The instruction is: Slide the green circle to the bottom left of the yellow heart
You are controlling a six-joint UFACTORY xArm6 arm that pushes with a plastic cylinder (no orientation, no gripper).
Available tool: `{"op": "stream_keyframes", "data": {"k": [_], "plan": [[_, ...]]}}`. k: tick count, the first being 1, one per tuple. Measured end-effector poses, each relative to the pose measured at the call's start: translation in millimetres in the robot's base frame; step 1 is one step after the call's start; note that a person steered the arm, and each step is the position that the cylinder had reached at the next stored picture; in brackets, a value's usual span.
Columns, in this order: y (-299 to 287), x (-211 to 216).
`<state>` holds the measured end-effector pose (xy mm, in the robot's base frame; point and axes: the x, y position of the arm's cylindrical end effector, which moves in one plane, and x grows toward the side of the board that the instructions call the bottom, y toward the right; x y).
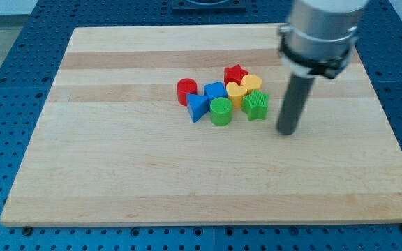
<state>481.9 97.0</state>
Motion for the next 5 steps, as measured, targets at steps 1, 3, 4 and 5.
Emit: {"op": "stream_keyframes", "data": {"k": [1, 3, 4, 5], "plan": [[-75.1, 9.9], [-165.5, 6.6], [-132.9, -13.3], [-106.3, -30.7]]}}
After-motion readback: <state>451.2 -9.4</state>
